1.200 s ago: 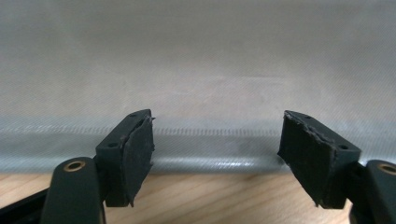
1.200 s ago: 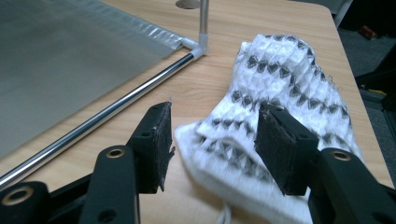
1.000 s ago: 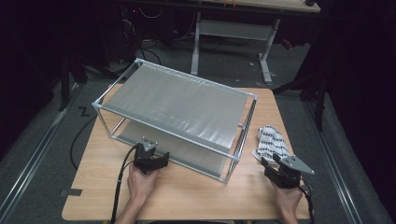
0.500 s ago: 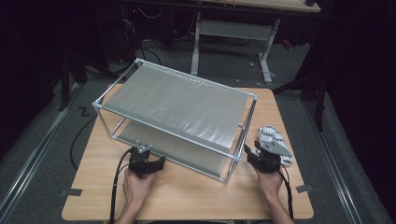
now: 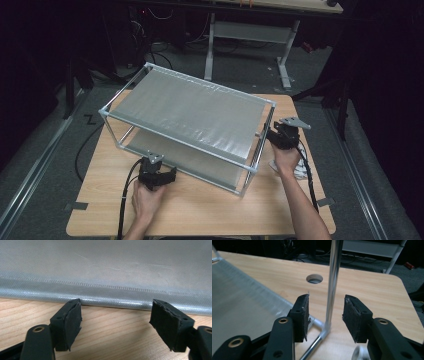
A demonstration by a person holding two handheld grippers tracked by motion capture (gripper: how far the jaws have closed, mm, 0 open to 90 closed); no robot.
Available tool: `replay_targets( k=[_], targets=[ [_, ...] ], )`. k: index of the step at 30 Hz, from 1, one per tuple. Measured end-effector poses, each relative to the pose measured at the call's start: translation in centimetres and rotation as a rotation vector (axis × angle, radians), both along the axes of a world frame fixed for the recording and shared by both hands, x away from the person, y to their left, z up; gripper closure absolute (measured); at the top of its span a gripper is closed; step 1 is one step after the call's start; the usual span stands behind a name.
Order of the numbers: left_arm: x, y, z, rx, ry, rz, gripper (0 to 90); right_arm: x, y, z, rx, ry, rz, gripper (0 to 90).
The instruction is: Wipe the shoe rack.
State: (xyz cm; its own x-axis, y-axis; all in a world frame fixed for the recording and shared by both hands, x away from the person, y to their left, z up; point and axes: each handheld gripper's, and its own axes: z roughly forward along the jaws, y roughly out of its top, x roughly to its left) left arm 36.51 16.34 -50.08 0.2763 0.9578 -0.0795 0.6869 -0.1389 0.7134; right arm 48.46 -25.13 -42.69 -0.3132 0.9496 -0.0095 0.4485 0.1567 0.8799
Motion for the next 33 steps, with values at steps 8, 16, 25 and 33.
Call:
replay_targets(
  k=[8, 16, 25, 33],
  targets=[
    [0.0, -0.1, 0.0, 0.003, 0.001, -0.007, 25.3, 2.7, 0.6, 0.7, 0.038, 0.012, 0.004, 62.2],
    [0.1, -0.2, 0.0, 0.004, -0.002, -0.014, 25.7, 3.4, 0.5, 0.8, 0.025, 0.036, 0.006, 75.5],
    [0.1, -0.2, 0.0, -0.003, -0.001, -0.013, 25.4, 2.6, 0.5, 0.7, -0.016, 0.025, 0.028, 80.6],
    [0.0, 0.3, 0.1, -0.019, 0.004, -0.014, 27.7, -0.2, -0.3, 0.3, -0.018, -0.006, 0.064, 80.8]
  ],
)
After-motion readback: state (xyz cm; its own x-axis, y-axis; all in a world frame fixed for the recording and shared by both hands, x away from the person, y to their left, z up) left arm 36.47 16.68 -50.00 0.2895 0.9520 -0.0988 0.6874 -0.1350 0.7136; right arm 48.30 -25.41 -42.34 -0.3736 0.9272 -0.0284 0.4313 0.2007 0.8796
